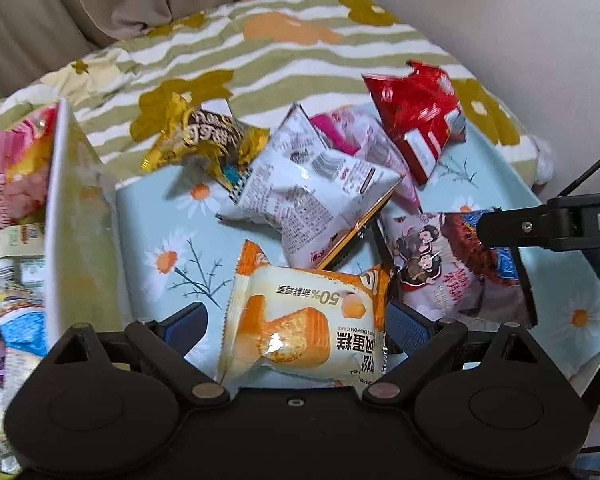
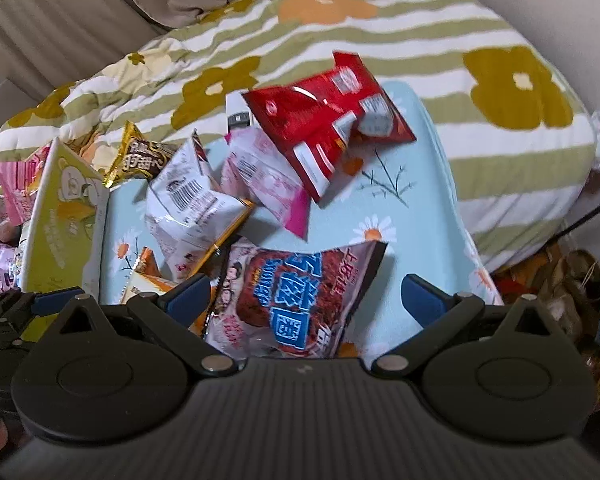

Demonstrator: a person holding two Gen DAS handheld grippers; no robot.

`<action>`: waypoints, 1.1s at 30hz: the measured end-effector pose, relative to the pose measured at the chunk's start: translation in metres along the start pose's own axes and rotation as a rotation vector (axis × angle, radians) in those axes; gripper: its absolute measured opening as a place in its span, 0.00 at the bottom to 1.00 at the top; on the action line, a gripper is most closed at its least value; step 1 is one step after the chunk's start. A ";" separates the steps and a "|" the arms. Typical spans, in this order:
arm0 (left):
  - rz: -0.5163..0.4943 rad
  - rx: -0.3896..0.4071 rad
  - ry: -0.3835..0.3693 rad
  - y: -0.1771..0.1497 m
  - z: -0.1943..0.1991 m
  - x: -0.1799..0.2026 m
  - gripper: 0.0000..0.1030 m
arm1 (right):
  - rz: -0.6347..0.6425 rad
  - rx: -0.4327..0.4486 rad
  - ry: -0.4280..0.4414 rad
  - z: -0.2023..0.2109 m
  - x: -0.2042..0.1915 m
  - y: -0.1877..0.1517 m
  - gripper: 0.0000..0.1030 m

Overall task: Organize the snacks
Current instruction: 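Move both tools back over the snack pile on the daisy mat, then grasp the orange cake bag with the left tool while the right tool grasps the blue-lettered bag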

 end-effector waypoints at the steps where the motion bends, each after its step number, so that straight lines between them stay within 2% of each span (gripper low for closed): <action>1: -0.001 -0.009 -0.003 0.001 -0.003 0.000 0.95 | -0.013 -0.015 0.009 -0.004 0.001 0.000 1.00; 9: 0.013 -0.073 -0.017 0.000 -0.033 -0.011 0.95 | -0.057 -0.108 0.043 -0.028 -0.001 -0.008 1.00; 16: -0.017 -0.054 -0.056 -0.003 -0.038 -0.017 0.96 | -0.060 -0.134 0.044 -0.039 -0.006 -0.013 1.00; 22: 0.010 -0.049 -0.108 -0.006 -0.043 -0.022 0.96 | -0.061 -0.146 0.041 -0.045 -0.010 -0.016 1.00; 27: 0.036 -0.042 -0.168 -0.007 -0.041 -0.023 0.82 | -0.052 -0.143 0.047 -0.045 -0.012 -0.017 1.00; 33: -0.006 -0.026 -0.153 -0.010 -0.033 -0.015 0.75 | -0.045 -0.136 0.058 -0.045 -0.017 -0.018 1.00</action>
Point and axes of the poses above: each gripper's, at about its wrist camera, not at the fingertips, and z roughly against the way its jaws point, x to its right, y to its top, the point moved 5 cm from there along -z, roughly the way its jaws point, and after that the axes turned 14 degrees about -y, right-handed, at the moved point
